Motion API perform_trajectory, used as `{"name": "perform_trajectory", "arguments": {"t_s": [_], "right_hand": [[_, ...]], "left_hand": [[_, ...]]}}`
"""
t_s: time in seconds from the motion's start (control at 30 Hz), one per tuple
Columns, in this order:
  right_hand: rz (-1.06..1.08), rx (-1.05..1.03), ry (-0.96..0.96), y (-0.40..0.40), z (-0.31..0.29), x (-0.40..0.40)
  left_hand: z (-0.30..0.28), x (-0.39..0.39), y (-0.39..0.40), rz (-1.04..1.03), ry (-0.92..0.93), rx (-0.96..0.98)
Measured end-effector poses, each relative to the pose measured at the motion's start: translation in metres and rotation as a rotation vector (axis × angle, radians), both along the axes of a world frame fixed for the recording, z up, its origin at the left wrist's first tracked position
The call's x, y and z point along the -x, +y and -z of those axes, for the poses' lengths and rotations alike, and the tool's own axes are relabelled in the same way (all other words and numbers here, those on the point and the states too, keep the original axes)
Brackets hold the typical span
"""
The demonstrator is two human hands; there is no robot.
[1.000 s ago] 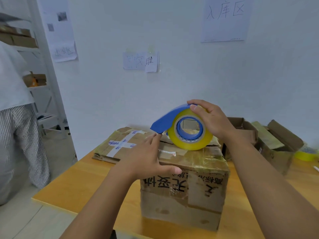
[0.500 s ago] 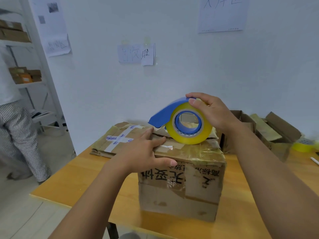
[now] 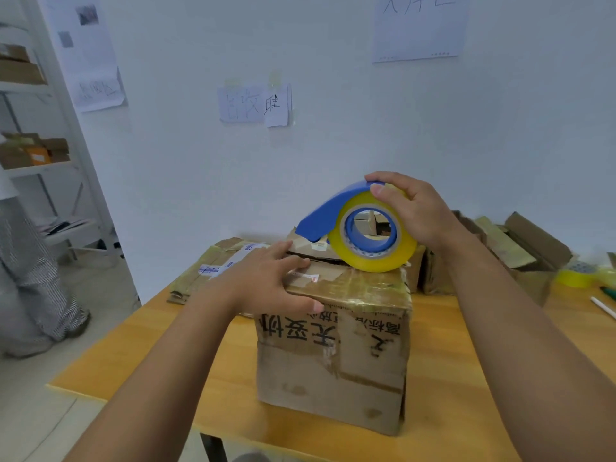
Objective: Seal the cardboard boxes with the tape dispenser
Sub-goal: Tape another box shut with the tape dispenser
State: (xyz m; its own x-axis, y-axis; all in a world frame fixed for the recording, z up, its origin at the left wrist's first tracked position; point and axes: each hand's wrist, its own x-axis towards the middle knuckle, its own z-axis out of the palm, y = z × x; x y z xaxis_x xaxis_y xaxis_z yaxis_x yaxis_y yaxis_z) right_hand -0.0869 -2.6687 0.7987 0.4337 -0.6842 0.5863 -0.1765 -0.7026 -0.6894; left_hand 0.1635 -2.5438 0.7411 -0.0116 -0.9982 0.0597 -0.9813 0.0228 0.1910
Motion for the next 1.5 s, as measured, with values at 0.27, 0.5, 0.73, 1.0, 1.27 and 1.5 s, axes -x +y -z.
{"name": "perform_trajectory", "arguments": {"t_s": [0.27,0.5,0.73,1.0,1.27,1.5], "right_hand": [[-0.027,0.009,0.057,-0.002,-0.004,-0.001],[-0.046,-0.013,0.04,-0.001,-0.017,0.027],[-0.007,-0.015,-0.02,0.0,-0.009,0.035],[-0.025,-0.009,0.019,-0.002,-0.009,0.024],[-0.045,-0.043,0.054,0.0,-0.017,0.042],[-0.021,-0.069,0.029,0.002,-0.023,0.053]], "left_hand": [[0.006,0.007,-0.004,0.022,-0.015,-0.03],[0.005,0.004,-0.001,0.014,0.003,-0.068],[-0.006,0.029,-0.007,0.041,-0.102,-0.065],[-0.005,0.039,-0.014,0.054,-0.106,-0.121],[-0.005,0.041,-0.014,0.051,-0.035,-0.101],[-0.005,0.032,-0.011,0.063,-0.01,-0.123]]}}
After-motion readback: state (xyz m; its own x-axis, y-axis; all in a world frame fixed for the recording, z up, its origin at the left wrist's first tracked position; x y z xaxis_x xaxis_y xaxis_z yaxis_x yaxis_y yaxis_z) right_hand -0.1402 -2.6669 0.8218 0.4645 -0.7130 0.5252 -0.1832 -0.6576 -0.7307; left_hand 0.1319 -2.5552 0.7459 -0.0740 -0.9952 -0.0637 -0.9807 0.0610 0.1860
